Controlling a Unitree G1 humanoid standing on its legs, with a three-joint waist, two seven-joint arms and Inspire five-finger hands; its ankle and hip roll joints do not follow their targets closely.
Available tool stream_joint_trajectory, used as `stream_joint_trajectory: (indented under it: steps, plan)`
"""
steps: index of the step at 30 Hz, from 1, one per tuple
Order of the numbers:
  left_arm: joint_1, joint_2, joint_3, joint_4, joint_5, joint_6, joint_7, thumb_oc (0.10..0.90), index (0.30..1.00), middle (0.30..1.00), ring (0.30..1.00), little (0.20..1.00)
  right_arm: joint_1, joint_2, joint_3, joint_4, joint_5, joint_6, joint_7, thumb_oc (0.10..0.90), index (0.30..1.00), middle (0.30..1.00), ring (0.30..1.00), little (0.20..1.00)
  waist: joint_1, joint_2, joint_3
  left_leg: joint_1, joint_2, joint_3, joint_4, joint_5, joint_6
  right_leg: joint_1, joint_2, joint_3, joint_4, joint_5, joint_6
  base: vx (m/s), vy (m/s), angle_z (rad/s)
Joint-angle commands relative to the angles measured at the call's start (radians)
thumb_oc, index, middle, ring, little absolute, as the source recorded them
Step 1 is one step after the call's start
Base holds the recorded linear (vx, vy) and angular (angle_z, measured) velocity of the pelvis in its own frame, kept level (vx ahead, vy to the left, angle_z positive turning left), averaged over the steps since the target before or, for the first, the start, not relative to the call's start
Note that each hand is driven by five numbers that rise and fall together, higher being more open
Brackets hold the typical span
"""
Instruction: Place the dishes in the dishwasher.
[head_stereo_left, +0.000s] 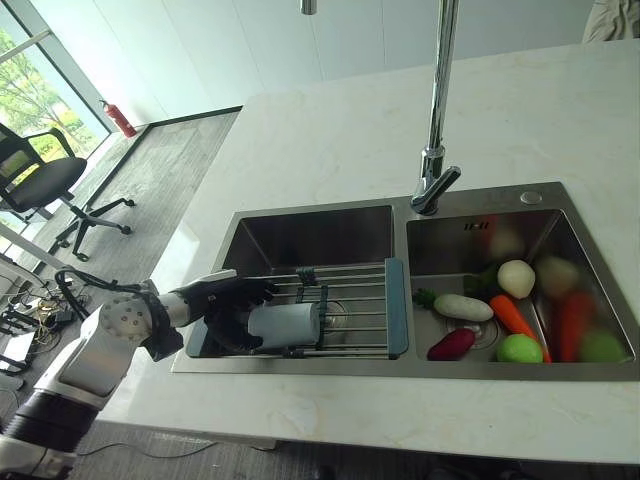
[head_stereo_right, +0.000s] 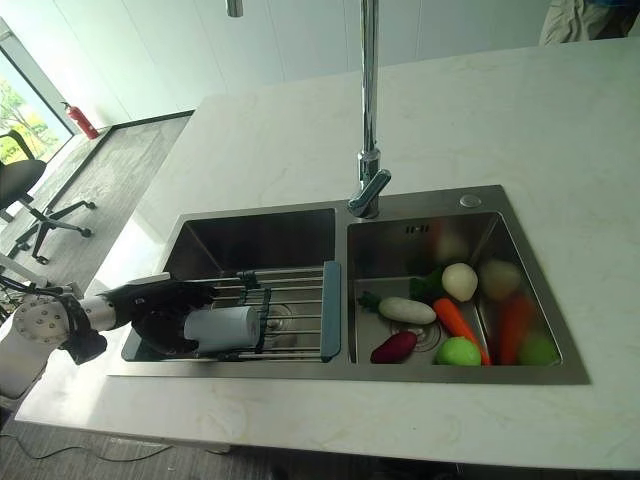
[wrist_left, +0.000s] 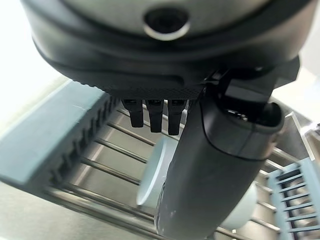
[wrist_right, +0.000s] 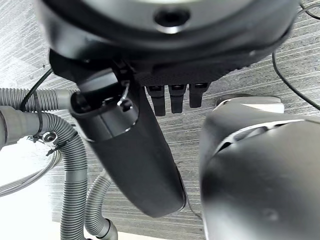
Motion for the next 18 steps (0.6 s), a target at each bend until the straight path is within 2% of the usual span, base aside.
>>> stream_joint_trajectory:
  steps: [1, 18]
  plan:
    - [-0.148, 0.089, 0.062, -0.049, -0.030, -0.047, 0.005, 0.800, 0.900, 0.900, 0.900, 0.900, -0.026, -0.010, -0.033, -0.020, 0.043, -0.018, 0.017, 0.800, 0.900, 0.900, 0.900, 0.900, -0.014, -0.023, -0.034, -0.074, 0.004, -0.004, 0.190, -0.139, 0.042, 0.084, -0.044, 0.003, -0.185, 0.121, 0.117, 0.00, 0.000, 0.00]
    - [-0.208, 0.076, 0.001, -0.078, 0.017, -0.031, -0.044, 0.800, 0.900, 0.900, 0.900, 0.900, -0.021, -0.012, -0.062, -0.005, 0.084, -0.014, 0.019, 0.800, 0.900, 0.900, 0.900, 0.900, -0.044, -0.015, -0.020, -0.076, 0.002, 0.021, 0.190, -0.142, 0.044, 0.061, -0.044, 0.032, -0.185, 0.132, 0.125, 0.00, -0.001, -0.05]
